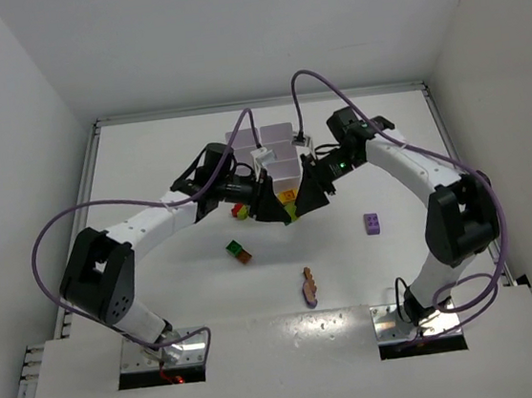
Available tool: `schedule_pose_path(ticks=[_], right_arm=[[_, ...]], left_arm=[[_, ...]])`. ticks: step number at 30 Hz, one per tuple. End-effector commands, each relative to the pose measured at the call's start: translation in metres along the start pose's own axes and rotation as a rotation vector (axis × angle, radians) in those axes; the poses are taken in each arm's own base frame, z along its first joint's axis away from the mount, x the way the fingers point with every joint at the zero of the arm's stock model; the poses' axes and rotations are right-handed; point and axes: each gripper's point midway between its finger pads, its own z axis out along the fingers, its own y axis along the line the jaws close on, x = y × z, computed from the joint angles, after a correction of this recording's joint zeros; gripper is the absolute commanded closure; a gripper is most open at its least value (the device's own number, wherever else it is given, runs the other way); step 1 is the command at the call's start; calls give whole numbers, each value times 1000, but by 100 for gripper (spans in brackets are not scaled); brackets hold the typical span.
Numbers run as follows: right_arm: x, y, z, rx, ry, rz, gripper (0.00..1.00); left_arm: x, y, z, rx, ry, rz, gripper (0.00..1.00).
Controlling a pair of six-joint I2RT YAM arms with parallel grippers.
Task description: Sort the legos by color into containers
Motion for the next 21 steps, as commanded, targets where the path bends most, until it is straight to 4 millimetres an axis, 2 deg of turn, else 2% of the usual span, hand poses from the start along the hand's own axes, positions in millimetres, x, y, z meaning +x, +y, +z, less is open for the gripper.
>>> schedule_pose_path(ticks=[1,9,12,14,20,21], right_arm=[[-4,6,4,-14,25,-120,42],[0,-3,6,1,39,-110,37],[-1,-12,9,13,37,-94,36],[-4,-15,9,16,33,-91,28],[-7,-18,9,15,16,-65,27],[-13,-17,8,9,3,-83,30]], left_arm=[[-27,-15,1,60,-40,110,84],[-28,-19,3,105,-32,121,84],[-26,-24,5,122,-25,123,84],[-28,-26,3,123,-29,131,84],[-29,-28,2,123,-30,140,84],[-25,-27,2,122,-26,142,84]])
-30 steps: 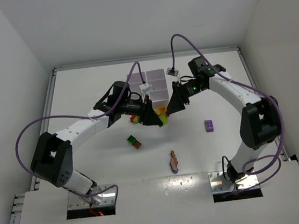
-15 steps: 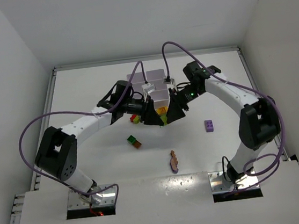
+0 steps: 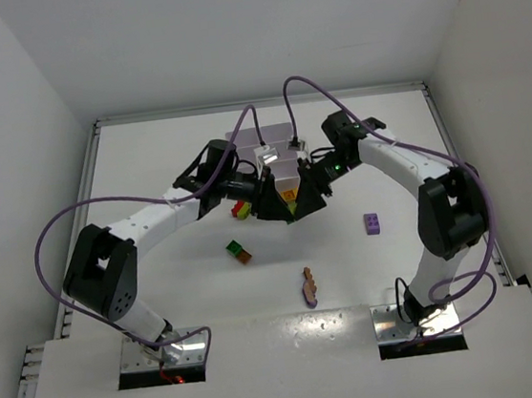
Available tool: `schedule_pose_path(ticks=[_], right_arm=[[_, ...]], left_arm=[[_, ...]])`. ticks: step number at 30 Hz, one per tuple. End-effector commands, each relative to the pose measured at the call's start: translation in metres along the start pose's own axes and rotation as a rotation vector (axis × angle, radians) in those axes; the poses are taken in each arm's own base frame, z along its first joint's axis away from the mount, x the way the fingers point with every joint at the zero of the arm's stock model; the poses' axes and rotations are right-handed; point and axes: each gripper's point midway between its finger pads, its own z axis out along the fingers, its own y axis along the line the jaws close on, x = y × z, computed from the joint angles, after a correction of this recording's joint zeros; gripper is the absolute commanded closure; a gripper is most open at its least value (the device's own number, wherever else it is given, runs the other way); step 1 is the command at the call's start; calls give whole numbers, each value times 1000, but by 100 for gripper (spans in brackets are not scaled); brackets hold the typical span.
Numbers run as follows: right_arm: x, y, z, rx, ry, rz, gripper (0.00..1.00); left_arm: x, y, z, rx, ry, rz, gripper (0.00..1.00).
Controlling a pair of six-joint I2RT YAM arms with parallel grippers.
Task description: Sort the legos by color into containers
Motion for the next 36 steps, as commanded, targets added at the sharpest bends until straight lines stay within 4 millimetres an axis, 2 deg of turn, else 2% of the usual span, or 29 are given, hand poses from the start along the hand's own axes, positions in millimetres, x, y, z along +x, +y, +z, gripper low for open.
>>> schedule_pose_path(ticks=[1,2,3,5,6,9,12,13,14,15,16,17,18,19,20,21,22,23,25,27,28,29,30,31,33,34,35,36], right_arm=[[-31,4,-3,-20,-73,-104,35],[-30,2,-2,-22,-70,-95,44],[-30,4,-2,-30,-74,-83,62],[-35,5,-3,-35,-85,-92,75],[-36,7,-3,-47,-91,-93,87],[-39,12,-8,-46,-105,-98,99],[-34,8,-22,-20,-125,-73,100],[-28,-2,-30,8,-136,-39,100],[-24,-2,-36,19,-145,-20,100],[-21,-8,-42,50,-147,-22,100],[-9,-22,-52,107,-145,20,100],[-6,-30,-60,152,-146,18,100],[4,-40,-64,191,-139,60,100],[12,-54,-73,275,-117,81,100],[11,-75,-87,375,-136,75,100],[29,-98,-97,519,-101,183,100],[34,-111,-102,590,-90,195,100],[31,-128,-114,682,-104,179,100],[47,-159,-135,859,-73,244,100],[52,-190,-152,991,-45,283,100],[52,-200,-155,1023,-45,311,100],[49,-211,-168,1077,-54,321,100],[57,-221,-165,1085,-33,353,100],[58,-228,-168,1107,-35,360,100],[59,-240,-179,1160,-32,367,100],[67,-248,-176,1163,-15,382,100],[62,-252,-179,1167,-16,366,100],[66,-255,-176,1162,-6,375,96]], left_arm=[[-19,-18,-1,55,-33,117,84],[-19,-18,-1,55,-33,117,84],[-19,-18,-1,55,-33,117,84],[-14,-17,-1,53,-24,101,84],[-14,-17,-1,53,-24,101,84],[1,-11,-1,39,0,78,88],[13,-1,-11,-9,-3,38,90],[16,4,-15,-38,-4,24,90],[15,4,-21,-58,-14,24,90],[21,15,-29,-113,-15,1,90],[19,19,-35,-145,-24,11,90],[22,26,-43,-194,-28,-6,90],[21,33,-59,-261,-51,-8,90],[19,49,-73,-373,-70,-15,90],[15,60,-87,-465,-94,-26,90],[20,76,-106,-585,-112,-86,90],[22,103,-134,-802,-129,-112,90],[24,113,-152,-903,-136,-126,90],[28,141,-194,-1134,-148,-178,90],[32,157,-215,-1256,-136,-204,90],[28,164,-227,-1311,-136,-201,90],[37,177,-235,-1381,-104,-224,90],[35,183,-241,-1408,-90,-228,90],[42,189,-248,-1441,-64,-252,90],[59,205,-249,-1469,-9,-308,88],[60,210,-252,-1475,-5,-319,88],[65,213,-251,-1483,11,-329,86],[76,220,-252,-1487,29,-361,84]])
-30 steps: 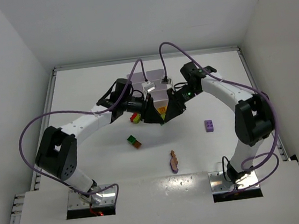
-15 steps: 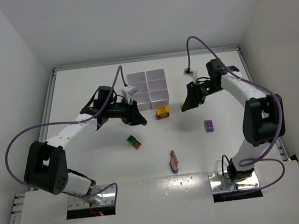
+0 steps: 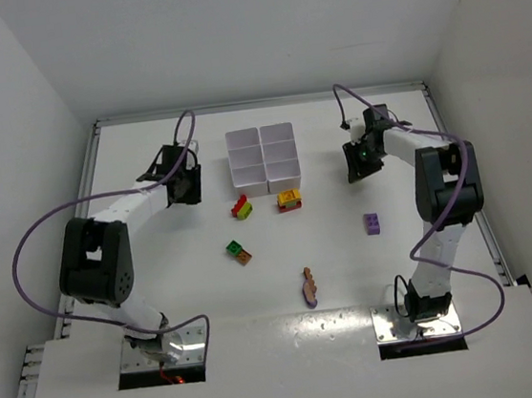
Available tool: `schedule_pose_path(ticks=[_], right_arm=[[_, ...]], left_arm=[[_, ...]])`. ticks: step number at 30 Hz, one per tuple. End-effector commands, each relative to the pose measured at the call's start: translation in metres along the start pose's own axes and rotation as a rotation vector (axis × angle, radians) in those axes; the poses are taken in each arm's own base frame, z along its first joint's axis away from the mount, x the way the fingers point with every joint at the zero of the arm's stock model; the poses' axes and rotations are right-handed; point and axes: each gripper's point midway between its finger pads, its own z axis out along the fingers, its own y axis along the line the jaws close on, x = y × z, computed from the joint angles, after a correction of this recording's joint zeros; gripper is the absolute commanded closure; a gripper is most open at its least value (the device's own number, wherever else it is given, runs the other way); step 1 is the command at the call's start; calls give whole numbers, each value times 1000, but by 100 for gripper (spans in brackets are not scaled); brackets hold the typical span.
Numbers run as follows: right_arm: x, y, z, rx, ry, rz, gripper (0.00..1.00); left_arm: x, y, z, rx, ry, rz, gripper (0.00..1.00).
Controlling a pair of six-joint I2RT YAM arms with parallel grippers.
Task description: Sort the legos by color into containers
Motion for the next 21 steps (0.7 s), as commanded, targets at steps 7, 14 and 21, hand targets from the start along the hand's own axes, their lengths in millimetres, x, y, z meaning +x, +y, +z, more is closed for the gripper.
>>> schedule_pose_path(ticks=[7,14,21], right_arm=[[-24,-24,7,96,-51,8,55],[-42,8,-40,-37,-163,-13,38],[-48,65,-113,-279,-326,-139,38]], left_arm=[[23,26,23,-97,126,-44,44],[11,-10,-1,135,61,2,35],[34,-86,-81,540,-12,331,35]])
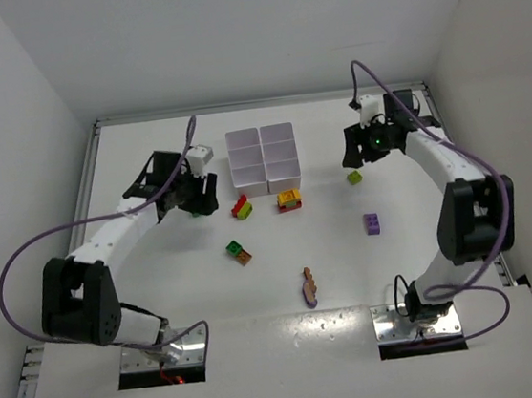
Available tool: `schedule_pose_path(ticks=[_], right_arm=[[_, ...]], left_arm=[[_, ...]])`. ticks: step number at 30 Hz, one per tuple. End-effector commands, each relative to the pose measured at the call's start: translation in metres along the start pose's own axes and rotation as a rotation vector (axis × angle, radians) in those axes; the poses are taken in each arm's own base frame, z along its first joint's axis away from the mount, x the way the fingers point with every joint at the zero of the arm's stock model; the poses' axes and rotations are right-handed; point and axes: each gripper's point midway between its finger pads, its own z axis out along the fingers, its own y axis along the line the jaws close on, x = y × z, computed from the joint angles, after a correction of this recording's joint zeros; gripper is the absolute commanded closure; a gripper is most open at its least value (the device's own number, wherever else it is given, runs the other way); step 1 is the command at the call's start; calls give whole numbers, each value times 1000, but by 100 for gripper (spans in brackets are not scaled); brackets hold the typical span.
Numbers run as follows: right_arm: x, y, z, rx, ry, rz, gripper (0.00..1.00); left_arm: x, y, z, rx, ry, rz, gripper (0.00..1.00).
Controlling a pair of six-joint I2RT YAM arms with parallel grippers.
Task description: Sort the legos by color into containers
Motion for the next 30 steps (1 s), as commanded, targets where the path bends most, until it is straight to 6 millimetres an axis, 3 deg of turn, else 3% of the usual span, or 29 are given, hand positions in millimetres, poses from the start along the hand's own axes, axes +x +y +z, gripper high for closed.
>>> schedule_pose_path(ticks=[1,2,3,5,11,18,25,30], right_arm=[[-12,52,-33,-198,-83,-93,38],[-7,56,-36,-217,-77,-121,38],[-5,69,-41,-257,-81,-137,38],[6,76,-42,-269,-65,-138,38],[16,80,-44,-260,-42,-135,38],[15,77,-49,-245,-42,-129,38],[17,77,-49,-247,-34,-124,38],[15,79,-49,-255,-45,-129,38]], left_arm=[[17,-61,-21,272,23,215,35],[34,-73,-25,312,62,267,35],[39,-78,-26,325,66,291,35],[58,-95,-25,362,100,358,35],[73,-117,-16,347,143,468,35],[90,-116,4,290,249,485,35],[99,-102,14,214,312,473,36],[95,-103,17,212,304,474,46]])
